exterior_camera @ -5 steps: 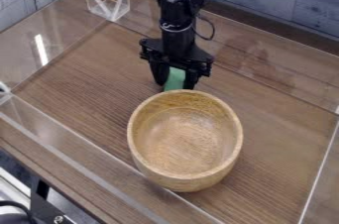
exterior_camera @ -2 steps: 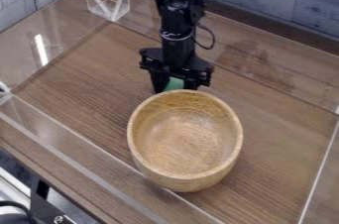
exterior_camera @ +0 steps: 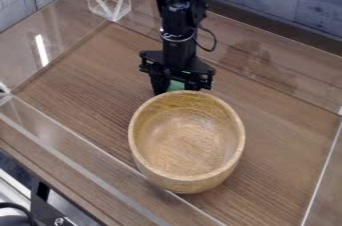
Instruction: Put green stick into wooden bowl
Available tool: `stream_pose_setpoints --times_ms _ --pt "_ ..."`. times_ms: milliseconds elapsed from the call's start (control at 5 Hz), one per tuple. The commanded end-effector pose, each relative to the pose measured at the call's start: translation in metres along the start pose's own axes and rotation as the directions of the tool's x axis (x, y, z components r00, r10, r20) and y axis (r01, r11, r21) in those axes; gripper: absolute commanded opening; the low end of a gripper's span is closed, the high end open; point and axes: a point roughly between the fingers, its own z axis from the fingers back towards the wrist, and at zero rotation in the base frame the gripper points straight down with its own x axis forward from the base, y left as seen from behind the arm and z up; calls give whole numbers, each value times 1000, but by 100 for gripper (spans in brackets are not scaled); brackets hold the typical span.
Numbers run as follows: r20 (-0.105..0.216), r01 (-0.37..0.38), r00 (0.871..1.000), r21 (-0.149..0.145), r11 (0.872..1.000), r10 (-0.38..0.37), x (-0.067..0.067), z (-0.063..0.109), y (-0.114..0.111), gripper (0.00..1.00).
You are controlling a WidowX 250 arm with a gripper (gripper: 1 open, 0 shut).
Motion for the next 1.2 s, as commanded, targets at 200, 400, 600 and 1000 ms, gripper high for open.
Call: stream_pose_setpoints --times_ms 200,400,600,1000 --pt "12 14 1000 -7 1000 -14 0 10 -4 0" --pt "7 18 1000 -11 1000 -18 -1 11 -6 0" --pt "2 22 1000 -15 1000 -22 -2 12 -8 0" --pt "-7 32 999 -24 999 -32 -8 14 -10 0"
